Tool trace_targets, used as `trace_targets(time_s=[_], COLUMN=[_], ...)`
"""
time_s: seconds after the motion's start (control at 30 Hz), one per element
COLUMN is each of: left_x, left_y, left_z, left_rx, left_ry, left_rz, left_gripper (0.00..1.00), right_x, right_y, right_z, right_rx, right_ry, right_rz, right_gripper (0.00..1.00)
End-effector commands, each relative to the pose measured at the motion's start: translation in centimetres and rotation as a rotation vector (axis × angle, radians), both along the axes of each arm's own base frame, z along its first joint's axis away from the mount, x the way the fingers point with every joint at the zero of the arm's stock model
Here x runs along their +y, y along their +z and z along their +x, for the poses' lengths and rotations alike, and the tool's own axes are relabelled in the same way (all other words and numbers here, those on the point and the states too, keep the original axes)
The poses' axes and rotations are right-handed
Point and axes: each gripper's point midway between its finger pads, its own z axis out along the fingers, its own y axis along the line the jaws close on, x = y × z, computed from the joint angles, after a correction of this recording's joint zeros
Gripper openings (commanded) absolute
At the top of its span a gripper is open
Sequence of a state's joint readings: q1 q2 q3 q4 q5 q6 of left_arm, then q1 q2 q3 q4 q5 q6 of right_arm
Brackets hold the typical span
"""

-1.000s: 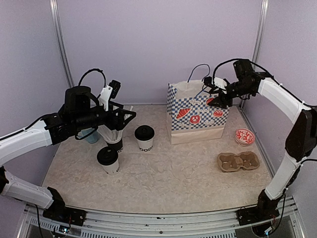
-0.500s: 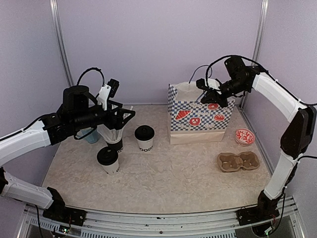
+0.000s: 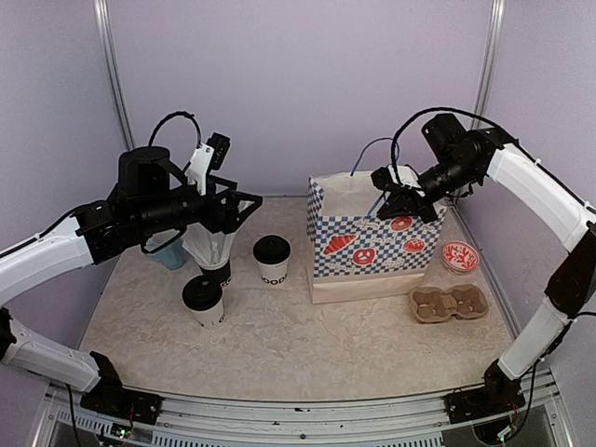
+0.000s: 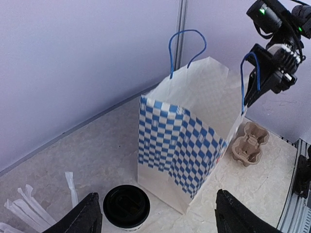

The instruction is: Pack the takeout coffee

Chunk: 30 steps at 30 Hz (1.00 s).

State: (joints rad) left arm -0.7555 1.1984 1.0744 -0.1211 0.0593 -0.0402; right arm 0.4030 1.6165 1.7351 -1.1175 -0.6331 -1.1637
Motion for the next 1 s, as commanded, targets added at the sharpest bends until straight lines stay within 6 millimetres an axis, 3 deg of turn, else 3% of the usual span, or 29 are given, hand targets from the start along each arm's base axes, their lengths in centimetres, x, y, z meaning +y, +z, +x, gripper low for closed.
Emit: trace_targets(time_s=[0.0, 0.17, 0.33, 0.73, 0.87, 0.97], left_x=[-1.2, -1.9, -2.4, -4.6, -4.6, -4.6], left_y=[2.5, 3.5, 3.9, 2.5, 1.1, 0.3], left_z=[0.0, 0.0, 0.2, -0.2, 0.7, 0.9], left_rx=[-0.025, -0.030, -0.023, 0.053, 0.083, 0.088], left_ry=[0.022, 0.030, 0.030, -0.014, 0.027, 0.026], left_rz=[0.001, 0.002, 0.010, 0.066, 0.135, 0.168], left_gripper=[0.78, 0.79, 0.79, 0.79, 0.79, 0.79], right_x=[1.9, 3.6, 4.5, 7.5, 8.4, 8.6], right_y=[0.3, 0.0, 0.6, 1.4, 1.2, 2.3], right_z=[-4.7, -7.8, -9.7, -12.8, -13.6, -13.7], right_rx=[0.052, 0.065, 0.062, 0.100, 0.102, 0.101], right_ry=[0.117, 0.189, 0.225, 0.271, 0.290, 0.274], right_rz=[0.025, 0.000, 0.002, 0.036, 0.030, 0.040], right_gripper=[0.00, 0.00, 0.00, 0.00, 0.00, 0.15])
